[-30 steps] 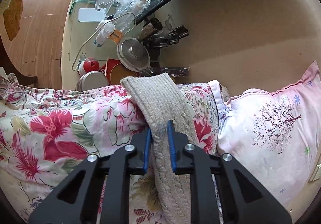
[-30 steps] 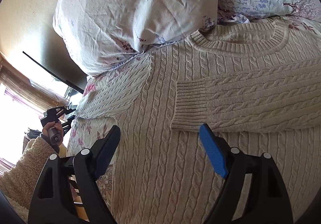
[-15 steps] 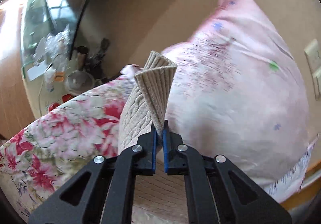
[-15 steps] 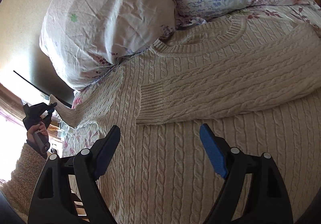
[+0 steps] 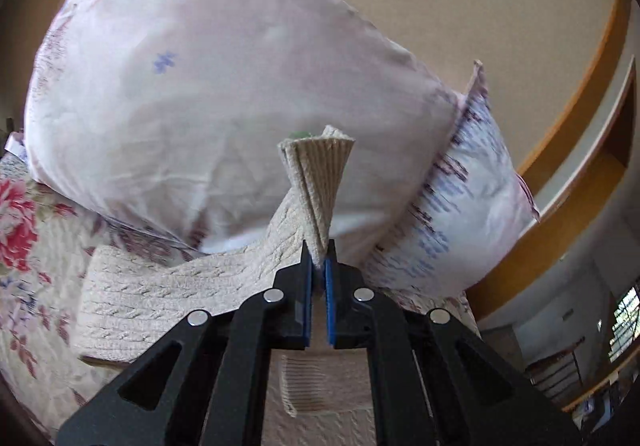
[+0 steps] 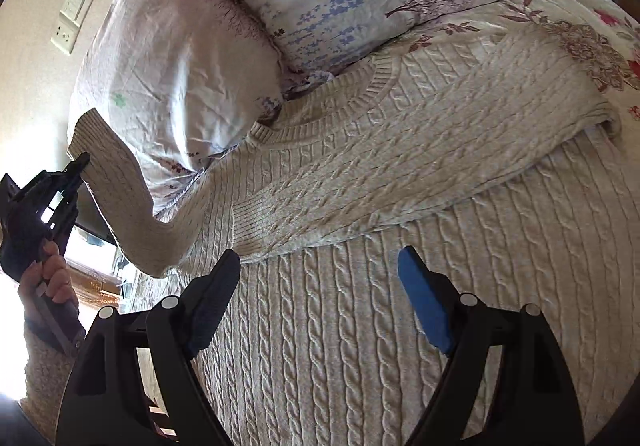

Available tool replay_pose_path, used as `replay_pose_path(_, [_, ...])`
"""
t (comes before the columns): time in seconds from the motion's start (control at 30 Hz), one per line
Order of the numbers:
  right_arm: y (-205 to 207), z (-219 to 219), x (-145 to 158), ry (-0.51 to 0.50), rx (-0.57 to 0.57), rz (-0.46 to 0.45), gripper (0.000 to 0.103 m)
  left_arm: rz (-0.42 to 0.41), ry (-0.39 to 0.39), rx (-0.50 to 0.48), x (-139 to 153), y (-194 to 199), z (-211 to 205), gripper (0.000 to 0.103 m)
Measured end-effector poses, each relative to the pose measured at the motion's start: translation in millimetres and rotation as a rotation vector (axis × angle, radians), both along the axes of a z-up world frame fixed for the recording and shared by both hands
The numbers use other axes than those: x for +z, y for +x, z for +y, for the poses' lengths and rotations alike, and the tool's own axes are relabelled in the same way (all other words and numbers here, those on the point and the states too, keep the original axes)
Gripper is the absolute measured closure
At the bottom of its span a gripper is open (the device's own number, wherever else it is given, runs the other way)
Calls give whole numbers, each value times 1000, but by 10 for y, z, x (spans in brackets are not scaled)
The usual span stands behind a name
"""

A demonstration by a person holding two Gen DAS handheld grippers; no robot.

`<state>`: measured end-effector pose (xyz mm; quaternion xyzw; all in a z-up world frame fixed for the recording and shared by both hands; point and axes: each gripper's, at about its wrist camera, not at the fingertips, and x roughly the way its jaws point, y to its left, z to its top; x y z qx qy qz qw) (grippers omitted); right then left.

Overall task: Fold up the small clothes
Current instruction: 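Grasp the other sleeve cuff with the left tool and lift it, then lay the held sleeve across the sweater body and open the left tool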

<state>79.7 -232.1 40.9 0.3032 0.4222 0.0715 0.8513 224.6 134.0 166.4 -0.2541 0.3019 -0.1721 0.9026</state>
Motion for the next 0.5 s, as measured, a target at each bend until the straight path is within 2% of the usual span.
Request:
replay_pose_path(0.07, [-45,-91,-5,6,-22,-2,20,23,-33,-61,-90,11,-355,98])
replay_pose_path(0.17, [-99,-225,-4,16,-54,-7,20,65,-28,-134,-281,-4,-816,98])
replay_pose_path(0.33, [-160,-404,-29,30,-99,-13,20,126,-16,-210,-527,-67,-1263,98])
replay_pose_path(0.4, [-166,-467,-50,51,-113,-13,20,144,17,-239,-625,-89,-1420,98])
replay_pose_path(0.5, [-162,-563,-77,85,-133,-15,20,167,110,-297,-816,-166,-1681,98])
